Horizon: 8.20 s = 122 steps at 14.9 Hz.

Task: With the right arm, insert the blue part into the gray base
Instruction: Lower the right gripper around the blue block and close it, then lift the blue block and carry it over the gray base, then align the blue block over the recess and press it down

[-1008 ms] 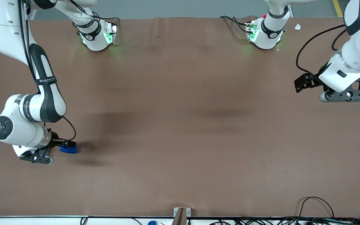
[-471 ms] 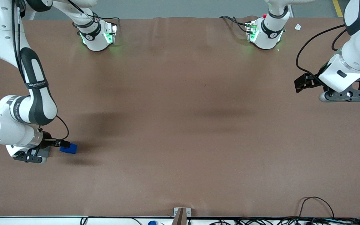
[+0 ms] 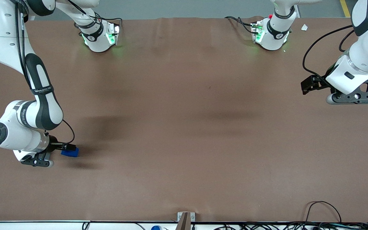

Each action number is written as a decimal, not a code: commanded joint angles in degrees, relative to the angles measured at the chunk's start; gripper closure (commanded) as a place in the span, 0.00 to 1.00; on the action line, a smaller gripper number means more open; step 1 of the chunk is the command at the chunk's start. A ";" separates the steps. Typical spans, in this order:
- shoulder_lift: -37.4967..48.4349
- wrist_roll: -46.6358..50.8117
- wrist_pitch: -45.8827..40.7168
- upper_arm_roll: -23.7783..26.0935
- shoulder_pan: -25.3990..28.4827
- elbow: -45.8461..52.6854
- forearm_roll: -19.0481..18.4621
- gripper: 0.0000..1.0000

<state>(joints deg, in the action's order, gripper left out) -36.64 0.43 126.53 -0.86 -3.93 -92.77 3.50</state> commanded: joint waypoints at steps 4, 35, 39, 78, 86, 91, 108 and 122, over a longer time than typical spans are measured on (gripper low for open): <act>-0.36 -1.05 4.41 0.16 0.24 -1.01 0.90 0.00; -0.98 -3.51 3.98 0.07 -0.73 -0.48 0.37 1.00; -0.54 -3.33 -5.05 -0.10 -0.81 3.99 0.46 1.00; -1.33 -17.04 -8.50 -0.28 -13.47 12.62 -1.92 1.00; -1.59 -15.99 -8.41 -0.28 -13.47 12.35 -1.74 1.00; -1.59 -15.99 -8.15 -0.19 -13.47 12.18 -1.48 1.00; -3.70 -14.49 -8.50 -0.19 -13.65 12.09 -0.42 1.00; -3.00 -15.11 -8.94 -0.19 -13.82 12.70 -1.39 1.00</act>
<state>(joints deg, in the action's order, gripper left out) -38.14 -14.90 117.38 -1.61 -17.08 -80.11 2.65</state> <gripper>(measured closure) 0.493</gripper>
